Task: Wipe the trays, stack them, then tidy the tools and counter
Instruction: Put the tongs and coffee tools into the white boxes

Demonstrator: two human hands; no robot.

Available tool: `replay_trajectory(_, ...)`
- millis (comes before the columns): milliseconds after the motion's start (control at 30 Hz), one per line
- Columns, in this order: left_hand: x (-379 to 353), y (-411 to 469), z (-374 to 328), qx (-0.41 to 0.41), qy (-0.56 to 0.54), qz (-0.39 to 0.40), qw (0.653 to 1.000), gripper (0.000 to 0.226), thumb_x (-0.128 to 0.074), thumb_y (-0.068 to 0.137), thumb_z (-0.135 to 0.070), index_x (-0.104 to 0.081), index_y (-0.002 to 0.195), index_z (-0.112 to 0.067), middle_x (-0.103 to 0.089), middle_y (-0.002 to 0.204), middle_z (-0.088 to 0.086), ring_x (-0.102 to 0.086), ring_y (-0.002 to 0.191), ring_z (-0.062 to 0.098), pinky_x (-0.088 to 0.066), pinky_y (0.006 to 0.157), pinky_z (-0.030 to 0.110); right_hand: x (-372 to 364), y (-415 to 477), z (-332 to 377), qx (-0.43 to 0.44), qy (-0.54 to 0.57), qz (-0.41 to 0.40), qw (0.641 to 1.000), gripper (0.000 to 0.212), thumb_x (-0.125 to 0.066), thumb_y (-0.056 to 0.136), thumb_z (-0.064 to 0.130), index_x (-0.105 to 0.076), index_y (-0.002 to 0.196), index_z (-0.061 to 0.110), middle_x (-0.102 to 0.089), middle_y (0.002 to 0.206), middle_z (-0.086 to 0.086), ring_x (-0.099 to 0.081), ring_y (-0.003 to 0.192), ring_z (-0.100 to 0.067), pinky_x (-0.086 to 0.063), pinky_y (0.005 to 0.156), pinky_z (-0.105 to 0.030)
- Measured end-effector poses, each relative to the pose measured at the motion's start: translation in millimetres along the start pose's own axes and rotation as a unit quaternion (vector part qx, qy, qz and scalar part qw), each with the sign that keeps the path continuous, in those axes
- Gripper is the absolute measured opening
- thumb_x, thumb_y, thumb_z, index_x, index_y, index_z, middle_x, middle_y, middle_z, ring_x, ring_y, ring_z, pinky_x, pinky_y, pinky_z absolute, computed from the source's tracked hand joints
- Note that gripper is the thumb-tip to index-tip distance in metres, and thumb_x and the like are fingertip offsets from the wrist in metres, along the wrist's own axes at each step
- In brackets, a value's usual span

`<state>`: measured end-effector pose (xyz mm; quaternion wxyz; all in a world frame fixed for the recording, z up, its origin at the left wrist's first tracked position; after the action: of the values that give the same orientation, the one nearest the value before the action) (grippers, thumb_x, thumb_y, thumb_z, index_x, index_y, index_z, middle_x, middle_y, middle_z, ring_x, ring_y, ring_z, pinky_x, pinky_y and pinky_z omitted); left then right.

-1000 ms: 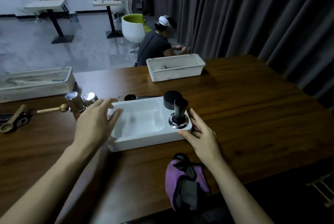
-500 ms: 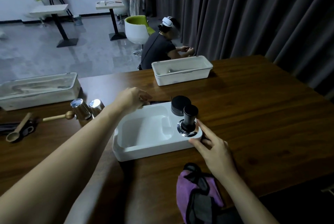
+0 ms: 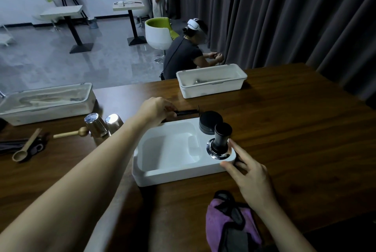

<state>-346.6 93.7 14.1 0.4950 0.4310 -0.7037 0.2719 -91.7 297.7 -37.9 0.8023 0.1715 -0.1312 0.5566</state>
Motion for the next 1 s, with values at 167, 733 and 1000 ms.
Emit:
replay_trajectory(167,41.4,-27.7,-10.1,-0.037,-0.073,-0.125,0.989,0.017,-0.074,0.091,-0.028,-0.078,0.106,-0.022,-0.065,0.08,-0.011,-0.057,0.069,0.007,-0.038,0.064,0.015,-0.2,0.7,-4.9,0.003,-0.003,0.001,1.0,0.071,-0.067,0.072,0.068,-0.045,0.14,0.059,-0.061,0.138,0.014,-0.063,0.116,-0.004,-0.056,0.092,-0.027)
replay_trajectory(733,26.0,-138.8,-41.5,-0.081,-0.13,-0.108,0.982,0.021,-0.072,0.094,-0.029,-0.074,0.114,-0.024,-0.06,0.084,-0.018,-0.062,0.071,0.005,-0.046,0.067,0.019,-1.4,-3.0,3.3,0.016,-0.032,0.005,0.999,0.061,-0.063,0.079,0.062,-0.039,0.134,0.069,-0.061,0.135,0.014,-0.062,0.115,-0.003,-0.056,0.092,-0.03)
replay_trajectory(1000,29.8,-151.9,-35.7,-0.073,-0.14,-0.122,0.98,0.018,-0.072,0.094,-0.03,-0.075,0.111,-0.023,-0.062,0.078,-0.013,-0.06,0.075,0.006,-0.044,0.069,0.024,-1.3,-3.1,5.0,0.019,-0.035,0.003,0.999,0.058,-0.064,0.08,0.06,-0.038,0.129,0.075,-0.059,0.129,0.02,-0.061,0.112,0.002,-0.055,0.09,-0.026)
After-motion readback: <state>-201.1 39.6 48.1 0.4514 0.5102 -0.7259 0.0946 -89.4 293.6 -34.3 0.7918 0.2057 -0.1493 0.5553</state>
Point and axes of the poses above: each hand's wrist, its own y-axis towards the middle knuckle, its own x-axis out of the back of the hand, z = x × y, the point moved 9 cm from there along y, towards the middle knuckle
